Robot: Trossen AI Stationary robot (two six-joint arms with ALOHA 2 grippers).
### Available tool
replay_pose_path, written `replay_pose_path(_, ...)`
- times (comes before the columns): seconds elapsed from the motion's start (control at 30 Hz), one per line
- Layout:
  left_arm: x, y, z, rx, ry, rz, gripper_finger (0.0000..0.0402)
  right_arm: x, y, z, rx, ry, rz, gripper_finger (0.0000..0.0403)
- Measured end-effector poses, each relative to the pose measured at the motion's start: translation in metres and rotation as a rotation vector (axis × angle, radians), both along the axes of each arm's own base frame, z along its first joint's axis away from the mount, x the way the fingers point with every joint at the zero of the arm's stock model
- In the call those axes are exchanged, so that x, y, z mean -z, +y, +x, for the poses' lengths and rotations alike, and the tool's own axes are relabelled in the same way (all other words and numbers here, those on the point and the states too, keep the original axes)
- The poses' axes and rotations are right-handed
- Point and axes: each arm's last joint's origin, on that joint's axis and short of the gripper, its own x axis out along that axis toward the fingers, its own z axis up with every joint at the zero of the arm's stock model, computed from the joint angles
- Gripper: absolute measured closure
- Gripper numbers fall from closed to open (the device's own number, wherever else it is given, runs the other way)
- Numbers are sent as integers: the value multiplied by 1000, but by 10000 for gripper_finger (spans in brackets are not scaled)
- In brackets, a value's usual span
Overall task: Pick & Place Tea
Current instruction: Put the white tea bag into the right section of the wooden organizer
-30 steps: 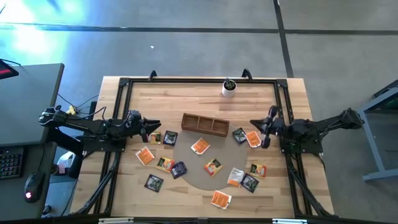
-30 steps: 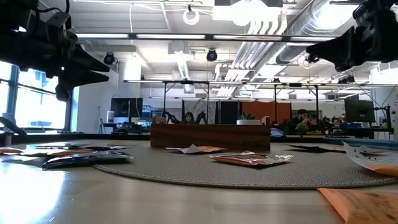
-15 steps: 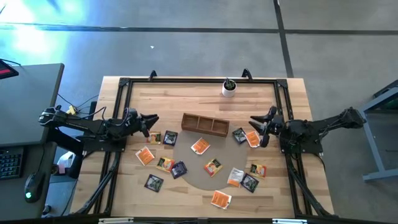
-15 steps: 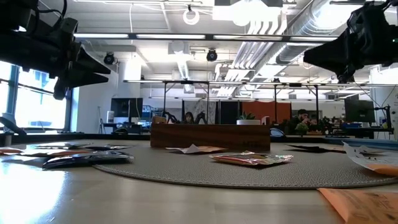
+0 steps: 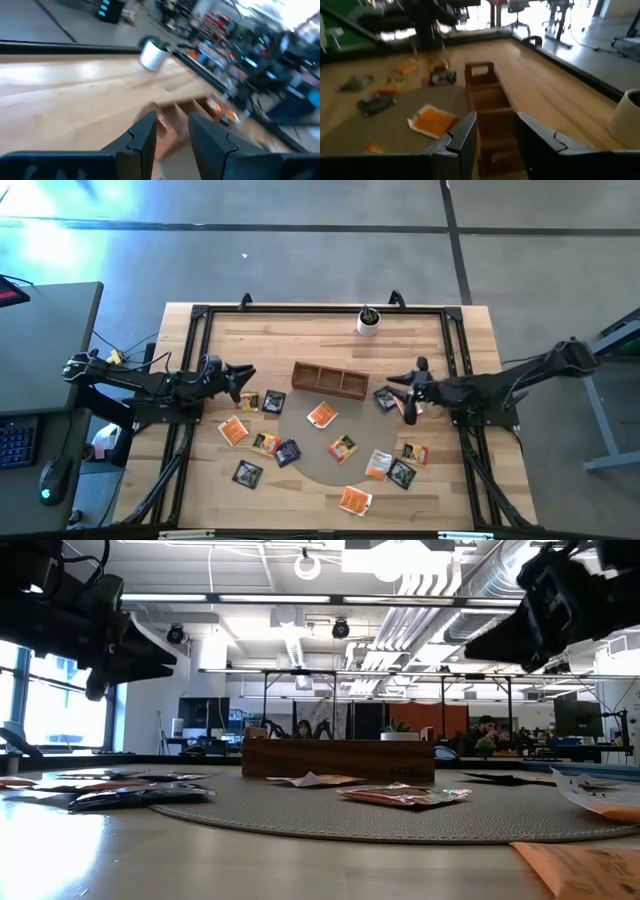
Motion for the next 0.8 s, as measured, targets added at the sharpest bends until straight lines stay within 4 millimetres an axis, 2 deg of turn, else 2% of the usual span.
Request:
replay_pose_path(0.2,0,-3,1,106,23,32,289,6,5,25,11,150,-20,274)
replay_pose_path(0.33,-2,-4,2,139,6,35,289,-16,8,59,-8,126,-1,274)
replay_pose_path(0.47,-7,-8,4,275,-60,6,289,-30,14,99,-81,151,-60,274)
replay_pose_path(0.6,-10,-11,4,380,-90,-22,289,-23,23,131,-211,228,-110,274)
replay_pose_path(0.8,-8,-10,4,360,-56,42,289,-5,32,167,-313,295,-102,274)
